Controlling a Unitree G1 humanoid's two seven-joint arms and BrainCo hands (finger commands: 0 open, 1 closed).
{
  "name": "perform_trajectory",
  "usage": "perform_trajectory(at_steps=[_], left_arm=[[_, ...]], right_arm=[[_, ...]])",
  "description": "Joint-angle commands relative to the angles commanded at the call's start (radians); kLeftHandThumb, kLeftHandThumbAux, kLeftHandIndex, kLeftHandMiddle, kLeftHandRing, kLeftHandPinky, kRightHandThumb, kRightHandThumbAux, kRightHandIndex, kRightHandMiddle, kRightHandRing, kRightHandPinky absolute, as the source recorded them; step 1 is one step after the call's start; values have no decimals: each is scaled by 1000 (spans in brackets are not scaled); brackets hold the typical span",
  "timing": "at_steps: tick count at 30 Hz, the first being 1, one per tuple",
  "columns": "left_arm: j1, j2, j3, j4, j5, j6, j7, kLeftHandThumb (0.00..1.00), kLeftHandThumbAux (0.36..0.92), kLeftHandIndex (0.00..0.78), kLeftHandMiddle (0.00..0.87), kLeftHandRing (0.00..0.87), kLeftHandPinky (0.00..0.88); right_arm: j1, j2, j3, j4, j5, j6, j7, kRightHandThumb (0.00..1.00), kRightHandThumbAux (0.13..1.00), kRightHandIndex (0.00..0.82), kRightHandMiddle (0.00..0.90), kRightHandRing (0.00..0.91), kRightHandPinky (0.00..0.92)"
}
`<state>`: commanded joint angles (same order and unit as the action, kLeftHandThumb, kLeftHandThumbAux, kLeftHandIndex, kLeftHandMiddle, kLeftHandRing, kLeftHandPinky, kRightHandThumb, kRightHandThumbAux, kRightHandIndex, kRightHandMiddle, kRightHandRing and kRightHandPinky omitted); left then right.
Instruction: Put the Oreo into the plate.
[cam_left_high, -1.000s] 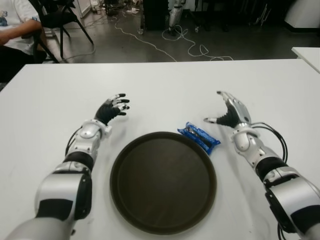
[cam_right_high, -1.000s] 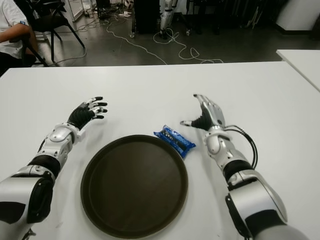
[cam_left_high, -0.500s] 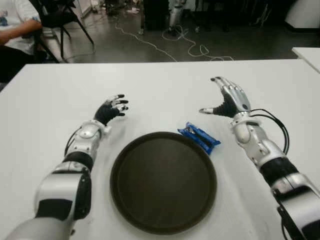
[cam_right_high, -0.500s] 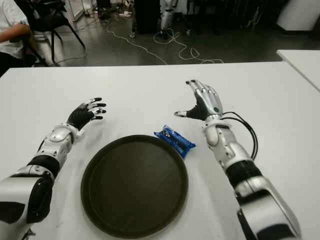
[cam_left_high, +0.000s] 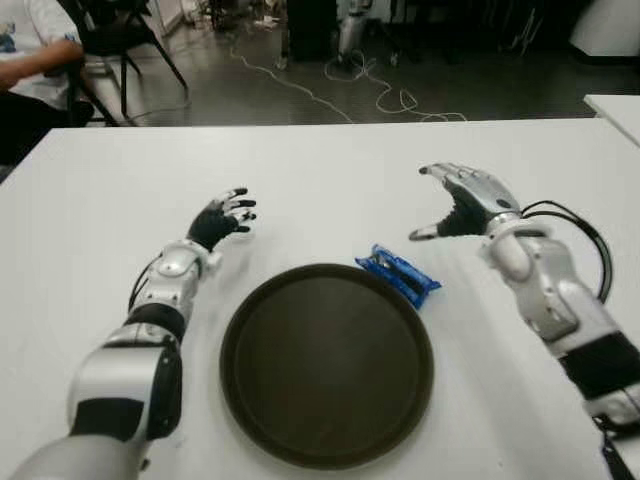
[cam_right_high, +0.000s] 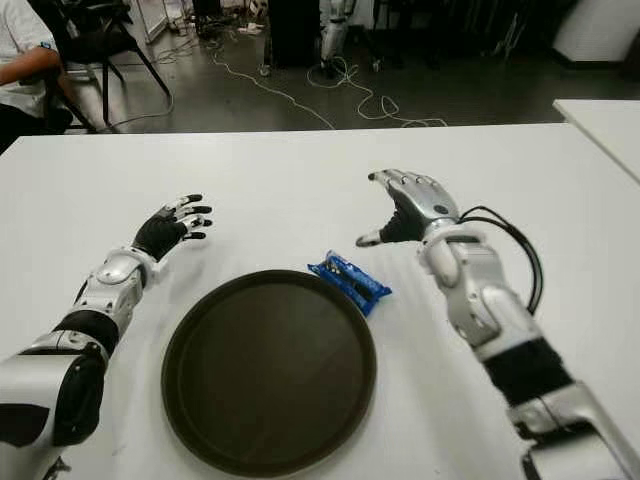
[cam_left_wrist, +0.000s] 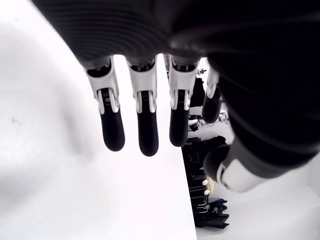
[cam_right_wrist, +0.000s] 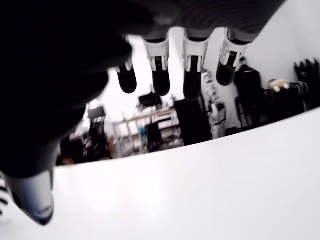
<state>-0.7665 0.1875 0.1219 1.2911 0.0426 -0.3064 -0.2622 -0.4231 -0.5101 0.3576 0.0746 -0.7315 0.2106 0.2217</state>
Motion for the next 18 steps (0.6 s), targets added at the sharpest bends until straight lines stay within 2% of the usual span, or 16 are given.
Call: perform_trajectory(at_steps=[4,18], left_arm=[[-1,0,3,0,-3,4,0,0,692,133,213,234,260],[-8,0,11,-3,-12,28,-5,0,656,137,216,236,265]], right_arm=[[8,-17,0,-27,-14,0,33,0,656,162,190,165,80],[70,-68,-12,-238,-49,44,224,0,645,151,195,170,91]])
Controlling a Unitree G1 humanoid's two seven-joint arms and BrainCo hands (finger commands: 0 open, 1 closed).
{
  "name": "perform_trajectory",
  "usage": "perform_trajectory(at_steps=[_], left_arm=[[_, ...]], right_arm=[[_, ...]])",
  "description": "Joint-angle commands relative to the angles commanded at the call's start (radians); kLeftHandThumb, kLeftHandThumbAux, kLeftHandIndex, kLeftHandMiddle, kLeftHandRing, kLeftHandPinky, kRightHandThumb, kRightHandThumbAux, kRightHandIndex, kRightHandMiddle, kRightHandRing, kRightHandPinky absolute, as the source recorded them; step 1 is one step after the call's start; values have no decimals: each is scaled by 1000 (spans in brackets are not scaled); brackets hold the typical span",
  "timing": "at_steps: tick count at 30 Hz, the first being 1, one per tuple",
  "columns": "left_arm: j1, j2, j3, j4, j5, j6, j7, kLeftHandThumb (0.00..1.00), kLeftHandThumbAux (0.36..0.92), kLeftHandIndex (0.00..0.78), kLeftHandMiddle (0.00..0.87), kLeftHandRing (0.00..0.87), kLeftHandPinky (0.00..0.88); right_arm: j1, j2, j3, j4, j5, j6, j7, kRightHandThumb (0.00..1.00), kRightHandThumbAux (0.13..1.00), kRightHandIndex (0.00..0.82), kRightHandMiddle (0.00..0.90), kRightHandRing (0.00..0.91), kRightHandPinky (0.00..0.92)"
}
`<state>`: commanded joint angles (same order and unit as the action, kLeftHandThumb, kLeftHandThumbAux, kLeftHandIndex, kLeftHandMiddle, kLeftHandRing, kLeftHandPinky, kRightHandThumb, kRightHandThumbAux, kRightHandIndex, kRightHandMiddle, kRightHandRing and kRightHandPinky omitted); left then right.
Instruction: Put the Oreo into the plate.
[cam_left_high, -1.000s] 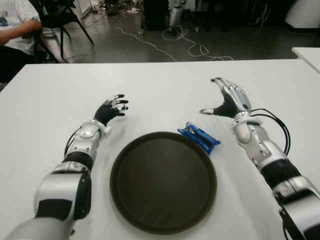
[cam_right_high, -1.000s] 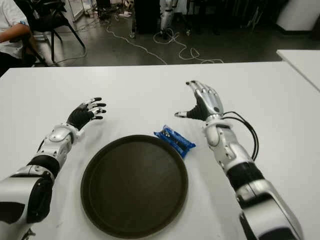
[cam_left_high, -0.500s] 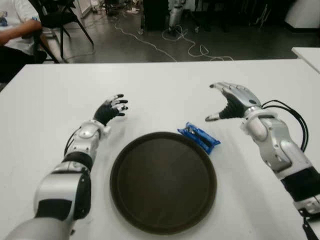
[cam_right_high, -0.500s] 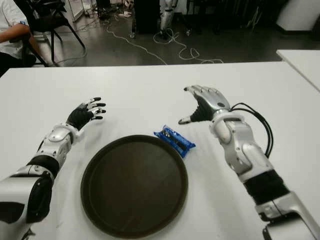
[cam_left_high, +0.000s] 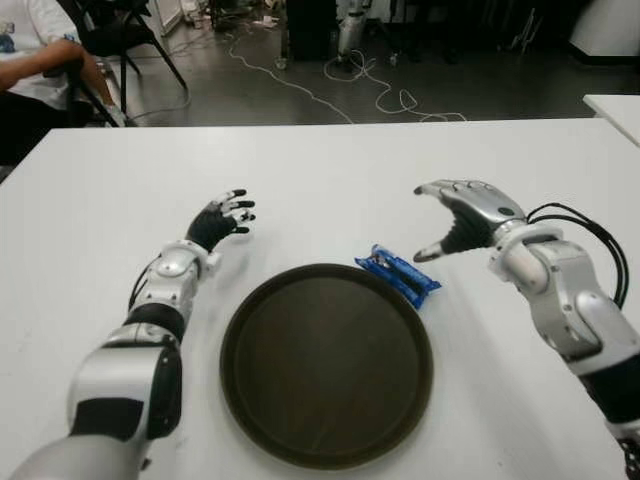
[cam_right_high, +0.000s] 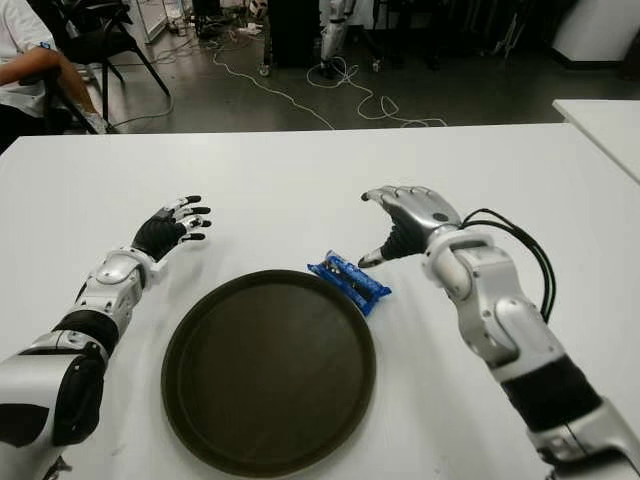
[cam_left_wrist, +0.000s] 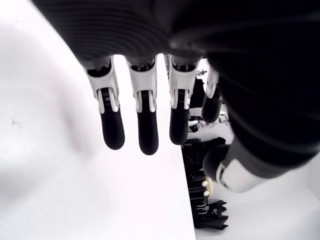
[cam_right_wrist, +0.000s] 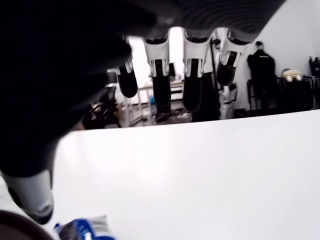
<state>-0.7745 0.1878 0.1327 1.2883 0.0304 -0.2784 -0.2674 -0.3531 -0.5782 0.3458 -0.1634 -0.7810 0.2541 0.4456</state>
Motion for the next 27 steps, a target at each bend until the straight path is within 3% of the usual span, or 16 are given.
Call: perform_trajectory(at_steps=[4,16,19,27], left_arm=[[-1,1,-7,1,7,0,8,0,656,142,220,239,266],[0,-1,-7,-2,6,-9,8,0,689,145,224,246,275],[0,0,-10,-3,9,-10,12,0,682,146,223,246,271],[2,-1,-6,-3,3,-5,12,0,679,131,209,236,264]], right_arm=[[4,0,4,-38,-6,15,56,0,628,152,186,159,92],[16,25,10,-35,-18,13,60,0,654,197,213,187,140],[4,52,35,37,-35,4,22,0,666,203,216,196,158],[-6,70,55,66,-50,-11,11,0,671,235,235,237,230]])
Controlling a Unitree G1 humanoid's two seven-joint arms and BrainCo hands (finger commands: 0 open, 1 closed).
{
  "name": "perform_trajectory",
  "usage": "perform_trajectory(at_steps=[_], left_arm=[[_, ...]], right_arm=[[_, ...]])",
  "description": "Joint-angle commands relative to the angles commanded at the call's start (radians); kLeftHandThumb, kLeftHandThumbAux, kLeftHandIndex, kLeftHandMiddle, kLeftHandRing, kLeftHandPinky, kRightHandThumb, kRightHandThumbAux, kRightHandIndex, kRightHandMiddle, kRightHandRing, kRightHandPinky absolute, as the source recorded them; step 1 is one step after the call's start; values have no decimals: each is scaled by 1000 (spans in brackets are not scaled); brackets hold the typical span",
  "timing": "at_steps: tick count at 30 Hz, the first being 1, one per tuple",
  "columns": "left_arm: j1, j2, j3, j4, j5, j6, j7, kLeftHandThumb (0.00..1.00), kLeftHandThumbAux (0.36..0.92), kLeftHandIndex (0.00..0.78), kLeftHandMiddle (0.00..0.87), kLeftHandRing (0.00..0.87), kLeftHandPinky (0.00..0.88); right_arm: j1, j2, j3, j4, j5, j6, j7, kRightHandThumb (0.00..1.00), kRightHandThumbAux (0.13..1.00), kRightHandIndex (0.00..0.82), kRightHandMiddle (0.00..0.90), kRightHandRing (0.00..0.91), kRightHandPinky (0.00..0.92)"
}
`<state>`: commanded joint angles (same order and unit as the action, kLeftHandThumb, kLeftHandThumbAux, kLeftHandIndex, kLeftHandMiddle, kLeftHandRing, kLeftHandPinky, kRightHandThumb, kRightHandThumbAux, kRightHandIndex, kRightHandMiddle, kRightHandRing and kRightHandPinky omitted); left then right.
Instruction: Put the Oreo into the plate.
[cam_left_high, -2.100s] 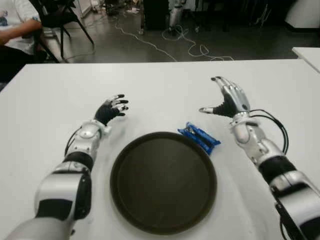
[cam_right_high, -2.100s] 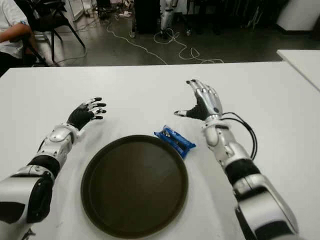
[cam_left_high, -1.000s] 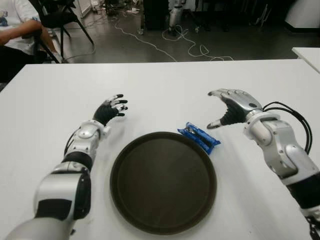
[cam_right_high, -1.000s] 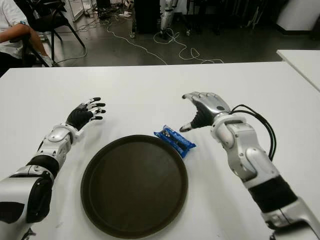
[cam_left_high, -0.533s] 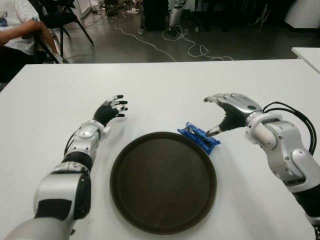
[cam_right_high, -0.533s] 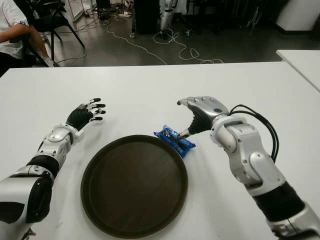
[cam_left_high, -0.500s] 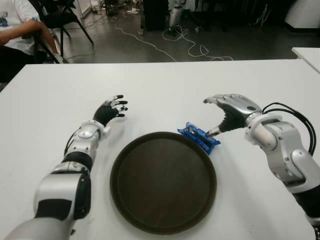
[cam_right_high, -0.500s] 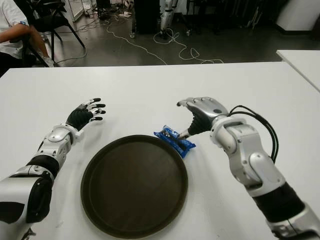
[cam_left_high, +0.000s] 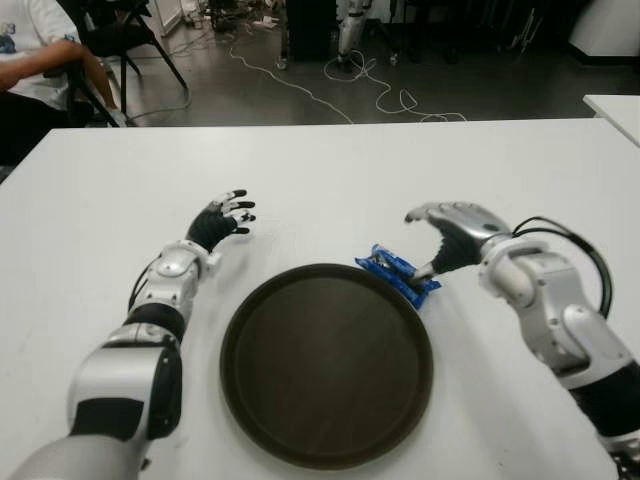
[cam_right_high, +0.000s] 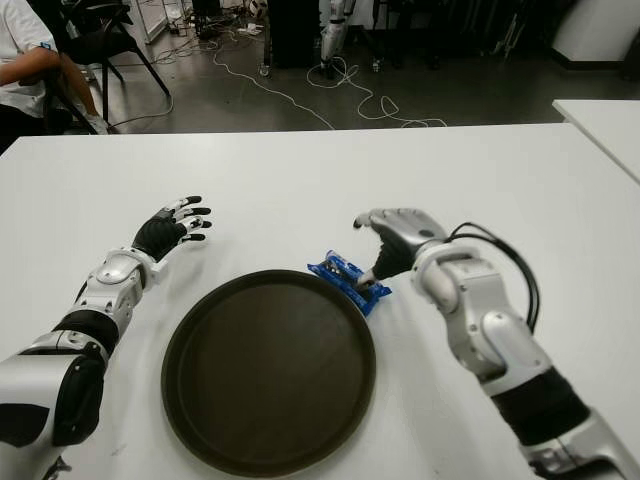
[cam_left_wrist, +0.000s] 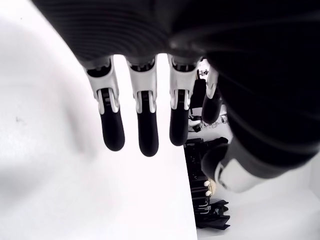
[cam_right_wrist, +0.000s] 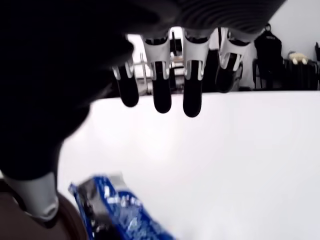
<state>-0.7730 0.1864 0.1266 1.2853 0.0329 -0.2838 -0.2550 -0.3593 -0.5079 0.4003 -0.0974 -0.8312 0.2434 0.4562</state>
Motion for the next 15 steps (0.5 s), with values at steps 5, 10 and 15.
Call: perform_trajectory(at_steps=[5,10,15], left_arm=[[-1,0,-1,-1,1,-1,0,0,675,135,219,242,269],[-1,2,-6,-1,7,-6,2,0,661,136,222,243,266],[0,4,-10,-1,12,-9,1,0,662,140,215,236,258]], right_arm=[[-6,5,6,7,-11,2,14,0,669,230,231,233,230],[-13,13,15,15,-23,10,22,0,665,210,215,218,215],[-19,22,21,25,-34,16,33,0,666,205,212,216,217]])
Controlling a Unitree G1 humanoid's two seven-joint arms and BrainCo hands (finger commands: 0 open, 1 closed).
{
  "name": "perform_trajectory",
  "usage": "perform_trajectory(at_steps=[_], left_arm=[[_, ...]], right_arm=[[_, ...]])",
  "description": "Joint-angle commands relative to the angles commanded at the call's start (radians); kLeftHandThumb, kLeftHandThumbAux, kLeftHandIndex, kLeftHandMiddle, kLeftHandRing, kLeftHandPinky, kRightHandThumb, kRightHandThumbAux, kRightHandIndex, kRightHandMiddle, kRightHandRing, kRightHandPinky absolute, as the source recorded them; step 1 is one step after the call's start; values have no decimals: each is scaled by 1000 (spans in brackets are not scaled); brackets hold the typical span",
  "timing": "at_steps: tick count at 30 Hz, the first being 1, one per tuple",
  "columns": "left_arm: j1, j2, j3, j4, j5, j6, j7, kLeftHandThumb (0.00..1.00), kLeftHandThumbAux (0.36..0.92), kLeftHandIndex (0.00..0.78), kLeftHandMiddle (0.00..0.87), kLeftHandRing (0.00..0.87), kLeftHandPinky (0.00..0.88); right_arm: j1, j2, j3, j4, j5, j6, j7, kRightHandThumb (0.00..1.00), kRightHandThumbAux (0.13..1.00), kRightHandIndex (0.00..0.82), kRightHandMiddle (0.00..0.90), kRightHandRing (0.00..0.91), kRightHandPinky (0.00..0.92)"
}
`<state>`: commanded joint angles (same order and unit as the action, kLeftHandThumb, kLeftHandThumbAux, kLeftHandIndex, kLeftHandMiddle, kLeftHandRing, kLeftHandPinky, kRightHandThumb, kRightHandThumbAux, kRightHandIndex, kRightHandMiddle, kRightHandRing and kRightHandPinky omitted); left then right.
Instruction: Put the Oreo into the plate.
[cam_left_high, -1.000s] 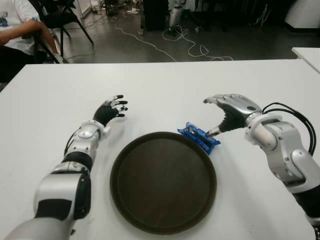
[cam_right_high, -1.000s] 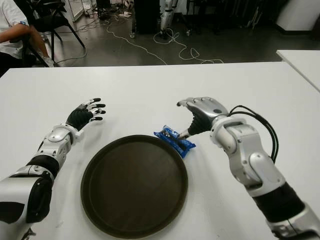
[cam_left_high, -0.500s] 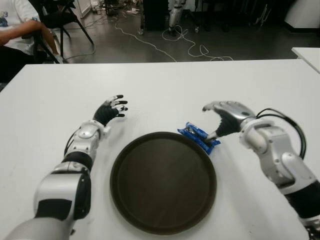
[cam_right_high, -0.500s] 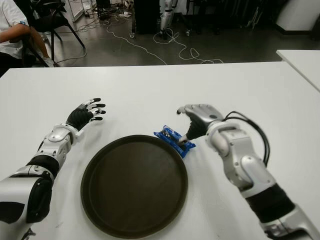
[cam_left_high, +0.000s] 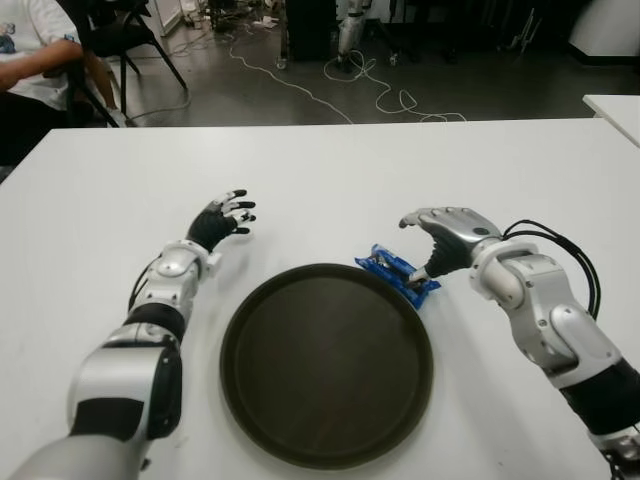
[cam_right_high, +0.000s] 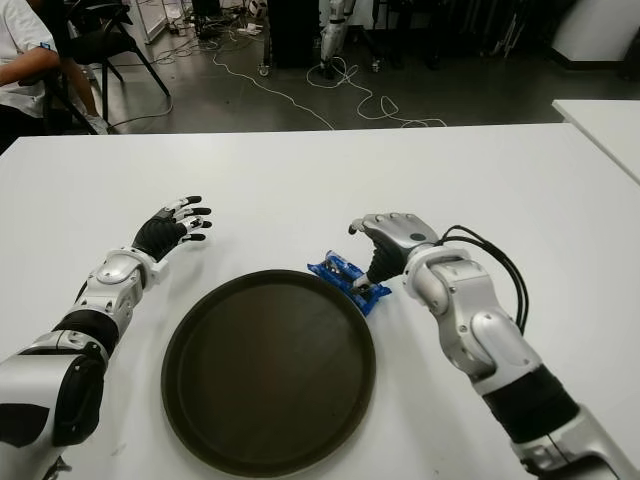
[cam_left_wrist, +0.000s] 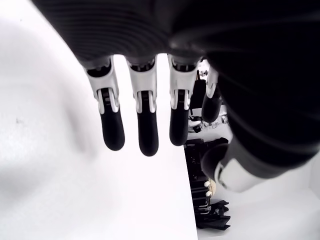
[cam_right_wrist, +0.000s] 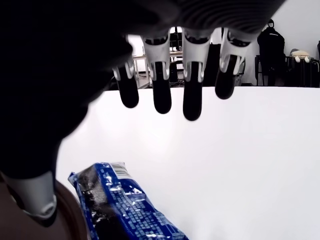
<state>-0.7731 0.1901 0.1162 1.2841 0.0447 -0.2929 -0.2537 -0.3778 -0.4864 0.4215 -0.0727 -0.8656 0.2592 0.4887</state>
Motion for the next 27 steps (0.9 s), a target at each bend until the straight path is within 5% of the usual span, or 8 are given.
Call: perform_trajectory(at_steps=[27], left_arm=[[-2,-3,4,2,-3,3,4,0,654,149,225,249,283]], right_arm=[[-29,24,29,63,-40,-1,16,0,691,190,214,228,224]])
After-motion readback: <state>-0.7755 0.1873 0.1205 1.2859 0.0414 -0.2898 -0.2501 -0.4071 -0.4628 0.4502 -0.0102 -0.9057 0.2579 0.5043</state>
